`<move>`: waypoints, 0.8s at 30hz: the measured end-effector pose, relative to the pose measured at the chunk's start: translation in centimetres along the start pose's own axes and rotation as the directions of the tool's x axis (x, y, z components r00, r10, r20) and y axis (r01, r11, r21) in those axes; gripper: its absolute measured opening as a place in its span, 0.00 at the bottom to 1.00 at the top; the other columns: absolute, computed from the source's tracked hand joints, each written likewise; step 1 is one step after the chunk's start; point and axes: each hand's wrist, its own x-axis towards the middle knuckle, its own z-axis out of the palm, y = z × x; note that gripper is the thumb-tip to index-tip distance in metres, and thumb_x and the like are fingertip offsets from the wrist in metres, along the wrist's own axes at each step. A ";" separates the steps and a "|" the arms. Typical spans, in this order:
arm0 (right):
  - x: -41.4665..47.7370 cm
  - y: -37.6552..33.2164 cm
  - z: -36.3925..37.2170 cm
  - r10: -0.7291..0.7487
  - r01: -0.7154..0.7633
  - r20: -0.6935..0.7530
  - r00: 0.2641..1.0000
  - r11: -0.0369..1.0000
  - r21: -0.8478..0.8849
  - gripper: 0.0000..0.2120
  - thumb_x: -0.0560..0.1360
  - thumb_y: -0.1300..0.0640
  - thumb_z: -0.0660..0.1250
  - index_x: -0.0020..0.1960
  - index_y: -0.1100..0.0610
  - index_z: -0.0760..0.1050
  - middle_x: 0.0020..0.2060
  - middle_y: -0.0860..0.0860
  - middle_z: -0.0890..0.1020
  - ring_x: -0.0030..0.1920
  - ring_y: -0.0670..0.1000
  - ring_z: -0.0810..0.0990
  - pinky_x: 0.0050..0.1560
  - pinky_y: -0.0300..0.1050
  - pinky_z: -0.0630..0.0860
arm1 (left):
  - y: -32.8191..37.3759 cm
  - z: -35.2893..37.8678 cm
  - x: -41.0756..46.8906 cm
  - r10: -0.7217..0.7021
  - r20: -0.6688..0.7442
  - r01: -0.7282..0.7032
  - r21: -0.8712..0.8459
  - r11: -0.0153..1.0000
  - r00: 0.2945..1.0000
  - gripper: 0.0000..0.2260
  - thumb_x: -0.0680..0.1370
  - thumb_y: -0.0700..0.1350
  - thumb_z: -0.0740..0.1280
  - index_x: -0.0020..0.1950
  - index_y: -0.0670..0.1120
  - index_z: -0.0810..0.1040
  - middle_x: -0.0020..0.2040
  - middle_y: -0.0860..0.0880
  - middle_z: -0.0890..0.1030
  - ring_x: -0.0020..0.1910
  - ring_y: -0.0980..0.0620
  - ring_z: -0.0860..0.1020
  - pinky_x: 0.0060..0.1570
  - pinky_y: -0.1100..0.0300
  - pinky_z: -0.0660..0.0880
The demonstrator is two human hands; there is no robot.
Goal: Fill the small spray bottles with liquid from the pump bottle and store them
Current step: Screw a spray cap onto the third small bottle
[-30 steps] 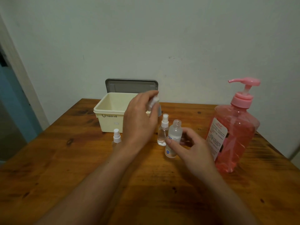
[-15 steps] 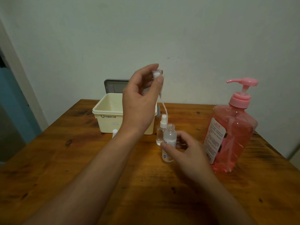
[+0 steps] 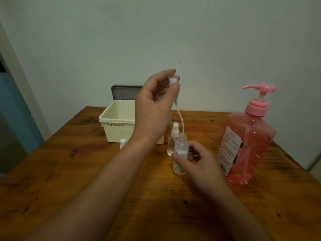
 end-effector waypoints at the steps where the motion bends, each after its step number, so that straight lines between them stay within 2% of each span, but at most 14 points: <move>1: 0.0 0.0 0.0 -0.001 0.001 -0.004 1.000 1.000 0.000 0.17 0.71 0.45 0.72 0.59 0.42 0.75 0.49 0.36 0.80 0.48 0.33 0.77 0.46 0.34 0.73 | -0.2 0.0 -0.2 -0.006 0.012 0.006 0.006 1.000 1.000 0.11 0.79 0.41 0.67 0.61 0.49 0.78 0.56 0.50 0.82 0.56 0.54 0.80 0.54 0.60 0.78; 4: 0.0 0.1 0.0 -0.015 0.015 -0.016 1.000 1.000 0.001 0.16 0.71 0.46 0.72 0.58 0.43 0.76 0.49 0.37 0.81 0.48 0.33 0.77 0.46 0.34 0.73 | -0.8 0.0 -0.8 -0.029 0.060 0.028 0.019 0.999 0.998 0.12 0.79 0.41 0.67 0.62 0.48 0.78 0.56 0.49 0.82 0.57 0.52 0.80 0.55 0.58 0.78; 11: 0.1 0.2 0.1 -0.043 0.044 -0.033 0.999 0.998 0.036 0.15 0.71 0.47 0.73 0.57 0.44 0.78 0.47 0.40 0.83 0.48 0.38 0.80 0.48 0.39 0.77 | -2.3 -0.3 -2.6 -0.082 0.185 0.068 0.084 0.994 0.979 0.12 0.78 0.39 0.68 0.61 0.47 0.79 0.56 0.50 0.82 0.56 0.55 0.79 0.51 0.65 0.78; 16: -0.1 0.3 0.2 -0.079 0.081 -0.043 0.996 0.996 0.045 0.11 0.72 0.49 0.73 0.54 0.44 0.79 0.45 0.39 0.83 0.46 0.41 0.81 0.47 0.41 0.77 | -3.4 -0.9 -3.6 -0.140 0.266 0.123 0.079 0.989 0.954 0.12 0.78 0.38 0.67 0.61 0.47 0.79 0.56 0.48 0.82 0.57 0.54 0.80 0.53 0.63 0.78; 20: 0.0 0.3 0.3 -0.080 0.082 -0.037 0.996 0.995 0.048 0.11 0.72 0.49 0.73 0.54 0.44 0.78 0.46 0.36 0.82 0.47 0.39 0.80 0.47 0.40 0.77 | -4.1 -1.2 -4.2 -0.162 0.290 0.144 0.081 0.986 0.943 0.12 0.78 0.38 0.67 0.61 0.46 0.79 0.56 0.49 0.82 0.57 0.54 0.80 0.52 0.64 0.77; 24: -0.1 0.4 0.3 -0.070 0.071 -0.024 0.997 0.996 0.049 0.11 0.71 0.48 0.73 0.53 0.42 0.78 0.46 0.36 0.82 0.48 0.39 0.80 0.49 0.44 0.78 | -4.6 -1.6 -4.5 -0.168 0.295 0.154 0.068 0.986 0.941 0.13 0.78 0.38 0.67 0.61 0.47 0.78 0.56 0.49 0.83 0.57 0.53 0.80 0.52 0.63 0.77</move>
